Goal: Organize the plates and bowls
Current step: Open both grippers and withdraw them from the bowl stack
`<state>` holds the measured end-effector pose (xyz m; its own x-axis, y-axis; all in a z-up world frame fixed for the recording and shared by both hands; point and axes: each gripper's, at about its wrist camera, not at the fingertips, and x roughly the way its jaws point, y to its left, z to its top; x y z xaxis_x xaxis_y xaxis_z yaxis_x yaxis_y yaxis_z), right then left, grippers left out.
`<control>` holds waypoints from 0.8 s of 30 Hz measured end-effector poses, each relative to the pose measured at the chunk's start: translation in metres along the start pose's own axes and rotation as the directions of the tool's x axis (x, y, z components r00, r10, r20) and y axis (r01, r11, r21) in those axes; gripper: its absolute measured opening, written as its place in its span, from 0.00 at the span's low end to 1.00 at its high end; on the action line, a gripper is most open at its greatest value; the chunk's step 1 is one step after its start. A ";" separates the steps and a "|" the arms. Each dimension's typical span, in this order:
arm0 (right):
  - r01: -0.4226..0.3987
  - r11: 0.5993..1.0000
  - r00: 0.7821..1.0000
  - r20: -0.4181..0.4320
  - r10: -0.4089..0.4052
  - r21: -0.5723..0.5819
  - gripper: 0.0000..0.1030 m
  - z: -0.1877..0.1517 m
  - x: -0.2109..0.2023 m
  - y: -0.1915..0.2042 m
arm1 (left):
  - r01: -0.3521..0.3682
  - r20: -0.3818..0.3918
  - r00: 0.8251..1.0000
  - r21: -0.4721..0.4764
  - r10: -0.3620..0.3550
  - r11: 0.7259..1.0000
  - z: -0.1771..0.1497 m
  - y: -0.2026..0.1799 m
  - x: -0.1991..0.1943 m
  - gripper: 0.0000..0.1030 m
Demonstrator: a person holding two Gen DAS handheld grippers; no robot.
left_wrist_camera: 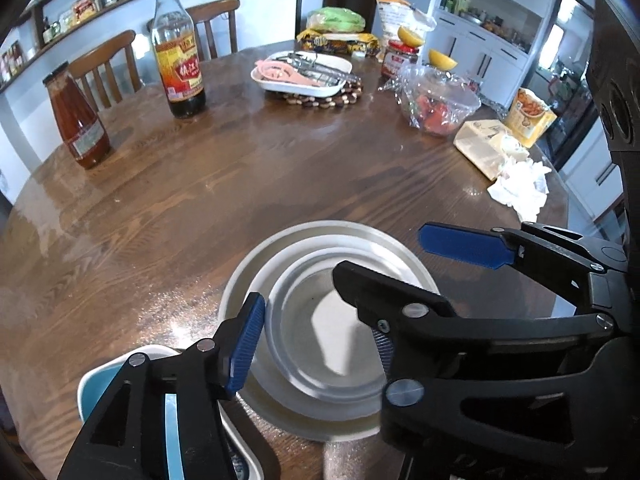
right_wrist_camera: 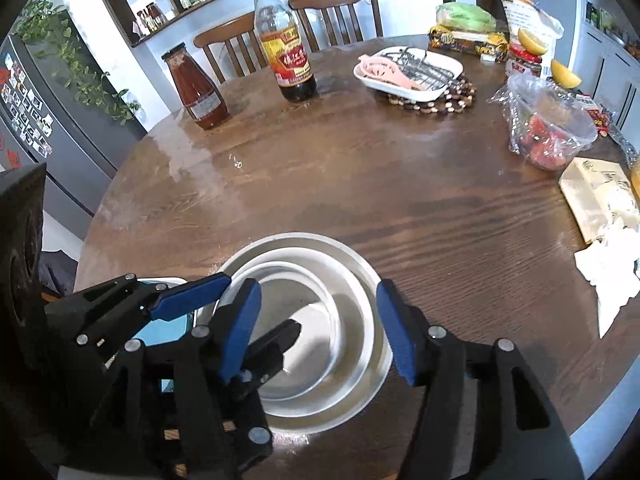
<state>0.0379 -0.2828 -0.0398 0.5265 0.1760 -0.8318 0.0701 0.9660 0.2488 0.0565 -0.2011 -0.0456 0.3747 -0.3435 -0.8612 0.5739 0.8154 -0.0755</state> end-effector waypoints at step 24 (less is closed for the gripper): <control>0.077 0.996 0.991 0.106 -0.080 0.033 1.00 -0.003 -0.047 -0.015 | -0.013 -0.002 1.000 -0.195 0.013 0.981 -0.006 0.072 -0.041 0.89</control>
<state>0.0092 -0.3048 -0.0058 0.6062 0.0767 -0.7916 0.1388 0.9699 0.2003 0.0781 -0.1257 -0.0188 0.3810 -0.3320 -0.8629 0.4160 0.8951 -0.1607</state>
